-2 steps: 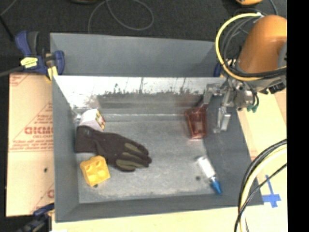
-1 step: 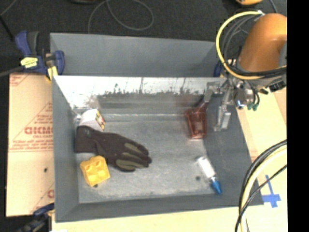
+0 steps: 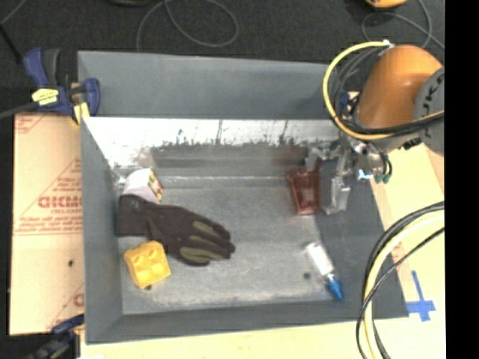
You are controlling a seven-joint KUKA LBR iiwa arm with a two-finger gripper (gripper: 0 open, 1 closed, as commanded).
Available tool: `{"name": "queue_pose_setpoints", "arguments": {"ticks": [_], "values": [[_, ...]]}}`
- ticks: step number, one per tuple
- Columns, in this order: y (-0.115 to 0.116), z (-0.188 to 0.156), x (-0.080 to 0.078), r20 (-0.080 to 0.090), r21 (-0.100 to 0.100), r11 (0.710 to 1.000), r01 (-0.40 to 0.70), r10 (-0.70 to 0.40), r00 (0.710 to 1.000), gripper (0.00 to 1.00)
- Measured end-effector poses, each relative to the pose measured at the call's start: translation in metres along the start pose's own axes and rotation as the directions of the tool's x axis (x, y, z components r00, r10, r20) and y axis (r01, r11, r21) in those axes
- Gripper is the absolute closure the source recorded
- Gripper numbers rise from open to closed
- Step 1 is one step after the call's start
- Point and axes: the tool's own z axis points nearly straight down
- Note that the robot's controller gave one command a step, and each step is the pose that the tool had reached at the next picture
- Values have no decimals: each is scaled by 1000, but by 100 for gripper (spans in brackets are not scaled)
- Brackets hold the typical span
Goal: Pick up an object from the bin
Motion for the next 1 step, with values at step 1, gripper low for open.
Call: {"name": "queue_pose_setpoints", "arguments": {"ticks": [1], "values": [[-1, 35, -6, 15, 0, 999, -36, 36, 999, 0]]}}
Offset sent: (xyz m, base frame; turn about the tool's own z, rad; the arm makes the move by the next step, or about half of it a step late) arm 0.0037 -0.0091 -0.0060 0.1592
